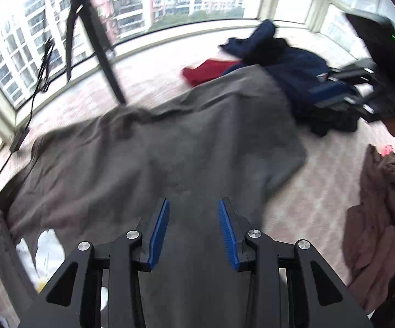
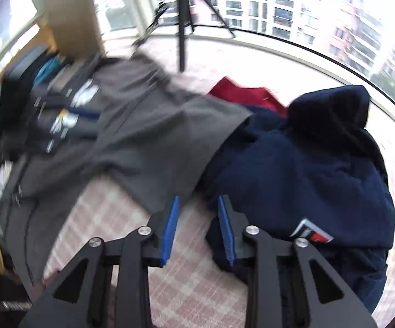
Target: Fold clothes
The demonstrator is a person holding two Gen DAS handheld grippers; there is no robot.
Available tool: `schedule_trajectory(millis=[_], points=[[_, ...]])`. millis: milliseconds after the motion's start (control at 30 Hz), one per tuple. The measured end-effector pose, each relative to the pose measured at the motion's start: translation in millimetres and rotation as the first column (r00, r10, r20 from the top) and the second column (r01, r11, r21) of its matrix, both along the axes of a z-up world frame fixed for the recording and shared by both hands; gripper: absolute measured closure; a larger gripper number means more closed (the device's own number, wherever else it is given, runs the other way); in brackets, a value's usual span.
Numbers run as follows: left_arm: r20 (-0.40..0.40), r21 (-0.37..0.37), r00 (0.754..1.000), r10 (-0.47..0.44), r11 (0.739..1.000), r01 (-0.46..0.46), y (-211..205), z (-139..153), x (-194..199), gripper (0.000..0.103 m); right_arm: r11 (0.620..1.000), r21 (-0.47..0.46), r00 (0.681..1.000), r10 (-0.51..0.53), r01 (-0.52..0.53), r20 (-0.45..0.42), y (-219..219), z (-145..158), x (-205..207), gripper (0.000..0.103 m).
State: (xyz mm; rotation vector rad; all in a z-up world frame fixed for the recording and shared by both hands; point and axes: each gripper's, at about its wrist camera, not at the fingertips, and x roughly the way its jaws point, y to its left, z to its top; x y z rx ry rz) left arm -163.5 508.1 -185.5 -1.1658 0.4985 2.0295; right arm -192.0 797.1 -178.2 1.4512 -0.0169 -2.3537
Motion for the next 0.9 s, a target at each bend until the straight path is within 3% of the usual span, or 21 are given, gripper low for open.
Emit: schedule_trajectory(millis=[33,133,267,367,400,433,467,500,600,733,800,900], points=[[-0.029,0.026,0.998,-0.047,0.999,0.047,12,7,13,0.066,0.997,-0.05,0.999,-0.053,0.053,0.003,9,2,-12,0.072],[-0.086,0.011,0.973,-0.213,0.977,0.215,57,7,33,0.063,0.976,-0.164,0.989,-0.14,0.146,0.042,22,-1,-46,0.07],[-0.085,-0.039,0.987,-0.138,0.99,0.135,87,-9,21,0.063,0.976,-0.13,0.981,-0.162,0.175,0.108,11,-23,-77,0.069],[-0.087,-0.076,0.993,-0.081,0.994,0.075,109,-21,12,0.065,0.977,-0.128,0.982,-0.161,0.173,0.094,2,-18,-81,0.069],[-0.083,-0.086,0.994,-0.064,0.995,0.057,115,-25,9,0.069,0.977,-0.131,0.984,-0.16,0.17,0.085,-1,-15,-80,0.071],[-0.059,-0.081,0.997,-0.056,0.995,0.051,116,-27,4,0.086,0.977,-0.134,0.985,-0.158,0.167,0.075,-3,-11,-80,0.086],[-0.026,-0.048,0.999,-0.047,0.998,0.045,112,-27,1,0.093,0.977,-0.138,0.986,-0.156,0.164,0.065,-6,-7,-80,0.098],[-0.013,-0.005,1.0,-0.001,1.0,0.001,98,-24,1,0.102,0.977,-0.141,0.986,-0.154,0.161,0.056,-9,-4,-79,0.098],[0.037,0.12,0.991,0.131,0.984,-0.135,58,-13,-2,0.102,0.977,-0.151,0.989,-0.149,0.151,0.027,-17,8,-79,0.098],[0.129,0.27,0.948,0.291,0.91,-0.316,4,1,-5,0.102,0.983,-0.162,0.996,-0.092,0.088,-0.016,-63,25,-88,0.098],[0.183,0.335,0.915,0.36,0.852,-0.403,-23,9,-6,0.102,0.986,-0.162,0.998,-0.051,0.046,-0.026,-93,29,-96,0.098],[0.269,0.412,0.851,0.45,0.745,-0.525,-63,18,-8,0.102,0.987,-0.16,0.999,0.01,-0.016,-0.039,-140,35,-108,0.098]])
